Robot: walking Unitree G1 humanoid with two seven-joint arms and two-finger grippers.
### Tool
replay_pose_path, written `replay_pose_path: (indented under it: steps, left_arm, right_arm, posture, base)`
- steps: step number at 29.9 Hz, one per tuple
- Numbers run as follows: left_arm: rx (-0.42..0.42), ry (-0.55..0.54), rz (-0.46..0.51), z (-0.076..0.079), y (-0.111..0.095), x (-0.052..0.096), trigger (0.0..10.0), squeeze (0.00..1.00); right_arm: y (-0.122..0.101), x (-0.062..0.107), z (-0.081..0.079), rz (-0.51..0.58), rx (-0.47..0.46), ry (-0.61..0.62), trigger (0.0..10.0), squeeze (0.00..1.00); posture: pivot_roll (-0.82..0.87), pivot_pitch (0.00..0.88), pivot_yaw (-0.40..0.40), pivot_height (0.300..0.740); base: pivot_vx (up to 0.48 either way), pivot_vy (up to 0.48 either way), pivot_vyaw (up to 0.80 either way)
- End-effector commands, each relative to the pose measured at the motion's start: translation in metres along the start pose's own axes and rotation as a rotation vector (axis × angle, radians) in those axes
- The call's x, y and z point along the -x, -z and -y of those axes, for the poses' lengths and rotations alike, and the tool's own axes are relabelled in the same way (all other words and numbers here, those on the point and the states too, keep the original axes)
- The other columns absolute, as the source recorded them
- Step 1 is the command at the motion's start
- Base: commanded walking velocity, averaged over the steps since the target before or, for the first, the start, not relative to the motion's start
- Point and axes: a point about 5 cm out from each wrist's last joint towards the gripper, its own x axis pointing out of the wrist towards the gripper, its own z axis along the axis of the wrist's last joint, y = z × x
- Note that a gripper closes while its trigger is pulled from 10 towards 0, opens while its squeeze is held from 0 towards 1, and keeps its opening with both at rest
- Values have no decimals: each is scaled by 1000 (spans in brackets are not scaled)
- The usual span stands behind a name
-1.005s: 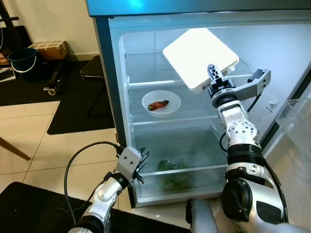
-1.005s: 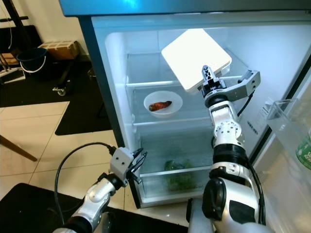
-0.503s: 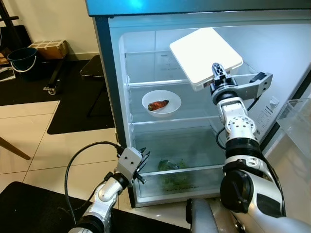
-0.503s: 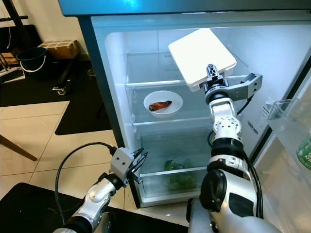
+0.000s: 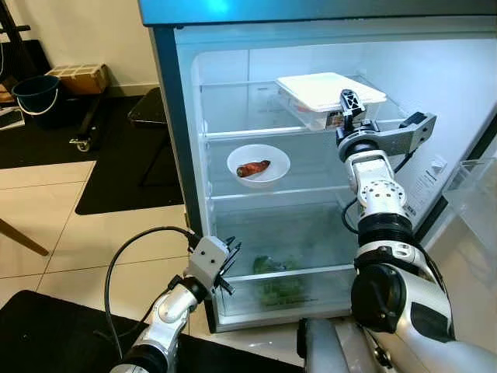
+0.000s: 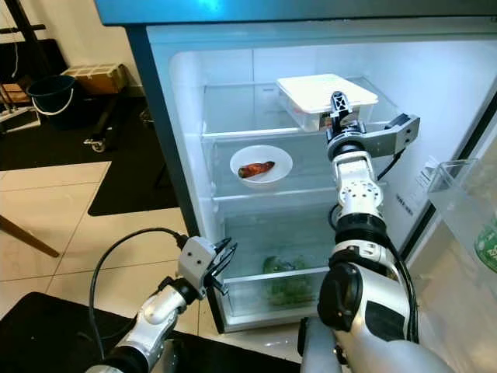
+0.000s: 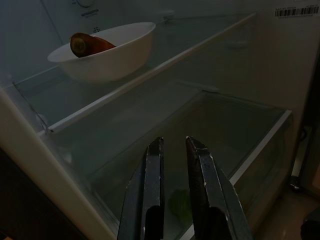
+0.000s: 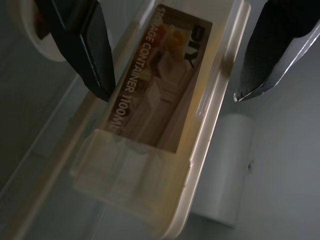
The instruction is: Restocking fridge
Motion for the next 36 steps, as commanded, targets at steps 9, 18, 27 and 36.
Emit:
replay_pose_path:
  steps: [9,18,27,36]
  left_arm:
    - [4,6,35,7,-4,-3,10000,0]
    - [2,9,39,7,-5,-5,10000,0]
    - [0,16,40,8,-5,-4,10000,0]
    - [0,16,40,8,-5,-4,10000,0]
  right_arm:
    - [0,7,-5,-118,122,-132,10000,0]
    - [-8,18,9,-162,204,-110,10000,0]
    - [-10,28,17,-232,290,-140,10000,0]
    - [1,31,8,-232,186,-190,10000,639]
  posture:
    - [-86,0,-16,431]
    - [-87,0,-19,431]
    - [-93,0,-14,431]
    - [-84,0,-13,431]
  base:
    - [0,0,0]
    - [0,0,0]
    - [0,0,0]
    - [0,0,0]
